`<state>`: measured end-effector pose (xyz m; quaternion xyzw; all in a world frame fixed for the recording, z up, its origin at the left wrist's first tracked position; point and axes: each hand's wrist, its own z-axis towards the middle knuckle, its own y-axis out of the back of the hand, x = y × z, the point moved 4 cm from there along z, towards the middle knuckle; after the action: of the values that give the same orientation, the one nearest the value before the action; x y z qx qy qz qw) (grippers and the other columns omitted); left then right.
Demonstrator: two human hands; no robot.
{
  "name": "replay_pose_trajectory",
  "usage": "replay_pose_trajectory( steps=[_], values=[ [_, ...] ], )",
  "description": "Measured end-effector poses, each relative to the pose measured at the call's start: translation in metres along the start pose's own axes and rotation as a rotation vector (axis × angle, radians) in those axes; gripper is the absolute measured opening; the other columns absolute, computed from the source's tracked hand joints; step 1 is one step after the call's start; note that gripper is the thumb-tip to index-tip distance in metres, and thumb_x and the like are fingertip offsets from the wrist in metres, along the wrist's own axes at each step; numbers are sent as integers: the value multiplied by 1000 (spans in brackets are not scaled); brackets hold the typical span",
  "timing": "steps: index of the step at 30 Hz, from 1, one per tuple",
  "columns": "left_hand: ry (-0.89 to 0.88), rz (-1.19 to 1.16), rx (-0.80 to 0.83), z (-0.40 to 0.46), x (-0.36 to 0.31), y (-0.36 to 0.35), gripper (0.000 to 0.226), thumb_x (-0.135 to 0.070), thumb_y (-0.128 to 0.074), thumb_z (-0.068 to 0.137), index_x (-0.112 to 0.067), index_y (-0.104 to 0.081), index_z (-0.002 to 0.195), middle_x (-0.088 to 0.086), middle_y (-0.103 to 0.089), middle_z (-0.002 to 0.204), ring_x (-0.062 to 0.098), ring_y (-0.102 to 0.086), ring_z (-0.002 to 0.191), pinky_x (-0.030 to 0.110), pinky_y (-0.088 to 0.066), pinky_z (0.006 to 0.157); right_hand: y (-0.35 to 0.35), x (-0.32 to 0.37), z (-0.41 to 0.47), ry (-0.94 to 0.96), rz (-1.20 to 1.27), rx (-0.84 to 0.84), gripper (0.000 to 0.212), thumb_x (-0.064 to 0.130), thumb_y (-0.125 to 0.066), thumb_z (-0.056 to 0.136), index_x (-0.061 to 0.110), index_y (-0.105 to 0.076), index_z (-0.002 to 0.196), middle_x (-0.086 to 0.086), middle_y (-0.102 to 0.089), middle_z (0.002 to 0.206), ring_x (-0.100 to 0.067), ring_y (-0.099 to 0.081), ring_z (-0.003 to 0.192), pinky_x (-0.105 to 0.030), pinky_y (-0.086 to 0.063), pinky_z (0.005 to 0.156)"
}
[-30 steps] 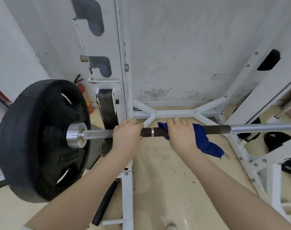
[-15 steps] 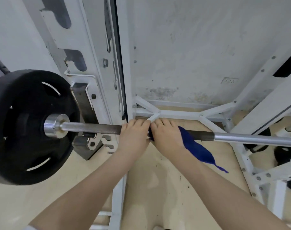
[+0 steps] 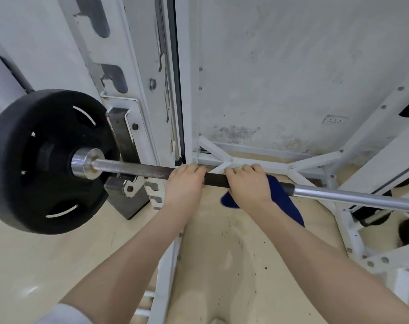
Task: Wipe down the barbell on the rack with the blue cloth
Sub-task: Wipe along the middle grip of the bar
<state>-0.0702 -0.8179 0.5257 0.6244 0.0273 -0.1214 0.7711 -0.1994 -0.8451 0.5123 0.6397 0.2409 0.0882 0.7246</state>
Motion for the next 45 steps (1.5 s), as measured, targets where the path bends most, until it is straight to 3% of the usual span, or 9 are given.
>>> replay_pose_trajectory(
  steps=[6, 11, 18, 22, 30, 35, 38, 42, 45],
  values=[
    [29, 31, 15, 2, 2, -7, 24, -9, -47, 89, -11, -55, 111, 7, -59, 110, 28, -48, 104, 34, -37, 86, 2, -73, -33, -165, 233, 85, 54, 53, -64, 74, 20, -46, 112, 1, -58, 103, -23, -58, 93, -33, -43, 71],
    [37, -6, 18, 1, 4, -6, 22, -13, -50, 90, -10, -56, 111, 7, -60, 109, 28, -49, 104, 35, -37, 86, -3, -72, -37, -275, 468, 129, 41, 51, -42, 92, 13, -49, 105, -3, -56, 100, -25, -57, 88, -35, -45, 68],
    [21, -71, 37, 2, 10, -4, 26, -13, -51, 90, -9, -58, 114, 7, -62, 113, 29, -49, 105, 36, -38, 85, 34, -19, -12, -231, 569, -335, 38, 37, -39, 95, 9, -57, 113, -11, -57, 114, -31, -52, 105, -39, -42, 87],
    [17, -93, 48, 1, 10, -3, 25, -10, -47, 89, -10, -58, 111, 7, -62, 110, 27, -48, 105, 32, -36, 83, 9, 20, -4, -32, 369, -21, 72, 65, -13, 84, 19, -48, 127, -2, -56, 126, -25, -49, 116, -39, -36, 98],
    [-12, -121, 52, 3, 14, -1, 28, -17, -51, 90, -14, -57, 117, 5, -63, 113, 28, -49, 105, 33, -36, 84, 7, -34, -17, -277, 213, -39, 15, 21, -46, 93, 11, -49, 104, -7, -57, 105, -26, -50, 94, -32, -34, 78],
    [-3, -87, 60, 4, 15, -1, 25, -21, -50, 91, -17, -57, 115, 1, -62, 112, 24, -49, 106, 31, -34, 85, 24, -43, 1, -549, 709, -63, 29, 35, -36, 99, 10, -45, 91, -4, -52, 80, -26, -54, 76, -29, -35, 57],
    [13, -161, 98, 6, 19, 7, 35, -20, -53, 90, -17, -52, 125, 3, -59, 122, 25, -48, 114, 33, -37, 92, 55, -50, 7, -628, 1114, -358, 21, 32, -46, 97, 12, -42, 93, 7, -47, 75, -8, -46, 65, -13, -37, 50],
    [49, -94, 69, 3, 39, 18, 40, -28, -56, 88, -19, -49, 126, 0, -55, 126, 23, -44, 119, 35, -31, 100, 88, -25, -5, -386, 1165, -613, 14, 11, -47, 95, 21, -39, 100, 16, -49, 83, 0, -50, 73, -7, -39, 63],
    [56, -84, 92, 3, 51, 18, 36, -33, -56, 88, -19, -52, 121, 1, -59, 117, 23, -48, 113, 35, -35, 95, 68, 9, 0, -102, 753, -225, 11, 22, -50, 90, 23, -47, 101, 9, -56, 95, -14, -53, 87, -23, -34, 92]
  ],
)
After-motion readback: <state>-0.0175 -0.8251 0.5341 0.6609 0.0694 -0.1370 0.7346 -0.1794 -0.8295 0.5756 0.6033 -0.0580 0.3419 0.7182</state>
